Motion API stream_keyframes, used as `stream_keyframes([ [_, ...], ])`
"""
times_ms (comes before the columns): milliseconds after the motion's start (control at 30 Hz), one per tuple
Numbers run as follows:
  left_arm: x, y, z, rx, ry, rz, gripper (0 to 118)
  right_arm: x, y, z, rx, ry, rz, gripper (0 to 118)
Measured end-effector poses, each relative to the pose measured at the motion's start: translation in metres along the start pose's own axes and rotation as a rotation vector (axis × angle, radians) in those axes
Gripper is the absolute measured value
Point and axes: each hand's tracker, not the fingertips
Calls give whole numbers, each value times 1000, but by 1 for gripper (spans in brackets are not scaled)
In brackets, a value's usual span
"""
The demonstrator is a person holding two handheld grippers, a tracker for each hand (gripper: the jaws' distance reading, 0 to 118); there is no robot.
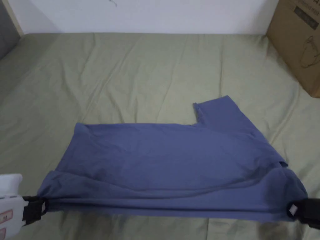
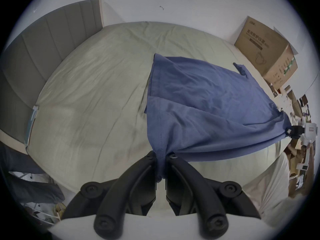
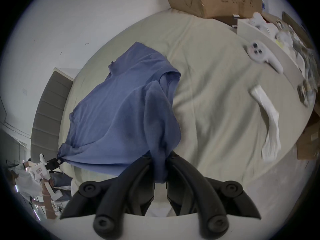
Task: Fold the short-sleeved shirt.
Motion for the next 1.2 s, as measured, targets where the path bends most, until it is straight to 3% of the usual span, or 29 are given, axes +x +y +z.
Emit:
stream_keyframes([
  [100,-1,-28,-5,-55,-8,16,8,6,-36,-6,-50,-71,41,11],
  [133,0,-36,-9,-67,-13,7,12,9,-45,-11,-52,-79,55,21],
  [200,2,-46,-15,-64,-2,15,52,10,-56,-20,-66,-75,44,65],
  [233,2,-45,-15,-81,13,23,71,7,-57,-19,-62,-155,54,80],
  [300,-7,-41,-12,-68,38,33,76,11,-52,-14,-24,-212,114,80],
  [433,-7,-12,21,81,-18,86,76,-5,-28,21,99,-202,184,80],
  [500,3,6,34,146,-56,81,72,-17,-15,34,186,-148,186,77],
  [533,11,13,38,169,-68,83,55,-23,-9,37,216,-128,185,67],
  [600,25,26,38,201,-80,36,4,-47,0,40,244,-127,188,19],
  [633,32,30,34,206,-54,8,0,-51,4,34,262,-136,172,4],
  [767,51,40,14,178,-85,3,0,-60,17,-1,198,-83,111,1],
  [900,63,57,-10,152,-105,4,0,-58,61,-32,190,-71,124,1],
  [933,64,63,-17,142,-107,-6,0,-59,77,-38,201,-70,130,11],
  [1000,65,75,-25,140,-115,-12,0,-58,120,-58,202,-70,151,67],
  [1033,66,81,-29,139,-118,-12,0,-59,139,-71,189,-122,168,85],
  [1100,66,91,-39,138,-122,-10,0,-57,176,-103,168,-175,214,86],
  [1200,64,103,-53,130,-126,-5,0,-48,213,-151,66,-217,220,85],
])
